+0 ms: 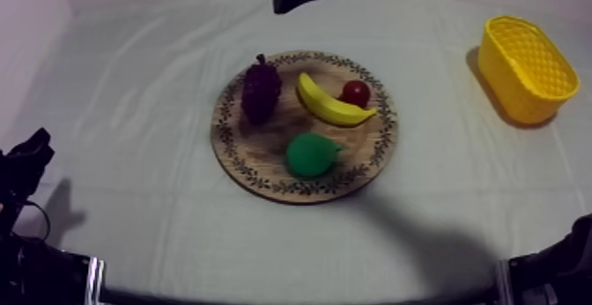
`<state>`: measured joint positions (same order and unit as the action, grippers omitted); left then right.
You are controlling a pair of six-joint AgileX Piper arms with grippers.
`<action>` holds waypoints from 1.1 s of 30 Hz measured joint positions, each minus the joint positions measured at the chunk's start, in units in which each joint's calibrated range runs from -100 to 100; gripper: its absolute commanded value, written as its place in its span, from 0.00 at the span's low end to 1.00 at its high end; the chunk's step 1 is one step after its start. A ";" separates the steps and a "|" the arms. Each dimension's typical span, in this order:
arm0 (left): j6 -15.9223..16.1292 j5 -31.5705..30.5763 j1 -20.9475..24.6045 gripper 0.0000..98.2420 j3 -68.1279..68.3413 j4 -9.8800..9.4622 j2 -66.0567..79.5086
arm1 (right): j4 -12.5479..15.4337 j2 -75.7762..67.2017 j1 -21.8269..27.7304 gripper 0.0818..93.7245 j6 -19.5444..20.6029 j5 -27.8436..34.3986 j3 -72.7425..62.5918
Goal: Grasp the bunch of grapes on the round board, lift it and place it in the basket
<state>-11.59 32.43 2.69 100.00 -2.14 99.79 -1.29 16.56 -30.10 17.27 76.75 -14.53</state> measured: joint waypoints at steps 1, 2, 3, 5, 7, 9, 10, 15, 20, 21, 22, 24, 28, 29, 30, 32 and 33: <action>0.00 0.00 0.00 0.00 0.00 0.00 0.00 | 0.05 1.28 0.09 0.04 0.08 0.21 -1.11; 0.00 0.00 0.00 0.00 0.00 0.00 0.00 | 0.14 2.22 0.09 0.07 0.25 0.47 -1.91; 0.00 0.00 0.00 0.00 0.00 0.00 0.00 | 0.19 3.31 0.12 0.12 0.35 0.94 -2.83; 0.00 0.00 0.00 0.00 0.00 0.00 0.00 | 0.57 4.96 0.09 0.25 0.62 1.30 -4.10; 0.00 0.00 0.00 0.00 0.00 0.00 0.00 | 0.69 5.95 -0.09 0.41 1.25 1.13 -4.10; 0.00 0.00 0.00 0.00 0.00 0.00 0.00 | 0.95 6.56 -0.21 0.55 1.69 1.16 -3.74; 0.00 0.00 0.00 0.00 0.00 0.00 0.00 | 1.29 6.91 -0.28 0.62 1.95 1.05 -3.57; 0.00 0.00 0.00 0.00 0.00 0.00 0.00 | 1.74 9.12 -0.77 0.83 2.36 0.70 -3.82; 0.00 0.00 0.00 0.00 0.00 0.00 0.00 | 1.89 12.87 -1.00 0.94 2.52 0.67 -5.88; 0.00 0.00 0.00 0.00 0.00 0.00 0.00 | 1.96 13.55 -1.00 0.96 2.52 0.53 -6.18; 0.00 0.00 0.00 0.00 0.00 0.00 0.00 | 1.96 14.43 -0.89 0.96 2.52 0.43 -6.62; 0.00 0.00 0.00 0.00 0.00 0.00 0.00 | 1.96 15.97 -0.72 0.97 2.52 -0.49 -7.32; 0.00 0.00 0.00 0.00 0.00 0.00 0.00 | 2.31 19.80 -0.21 0.98 2.35 -1.50 -8.68; 0.00 0.00 0.00 0.00 0.00 0.00 0.00 | 2.38 20.87 -0.09 0.98 2.26 -1.58 -9.26; 0.00 0.00 0.00 0.00 0.00 0.00 0.00 | 2.48 21.97 0.05 0.98 2.25 -1.87 -9.79; 0.00 0.00 0.00 0.00 0.00 0.00 0.00 | 2.61 24.11 0.23 0.98 2.21 -2.12 -11.24; 0.00 0.00 0.00 0.00 0.00 0.00 0.00 | 2.76 25.36 0.27 0.98 2.17 -2.12 -12.03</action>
<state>-11.59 32.43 2.69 100.00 -2.14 99.79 1.47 41.92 -29.83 19.44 74.63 -26.56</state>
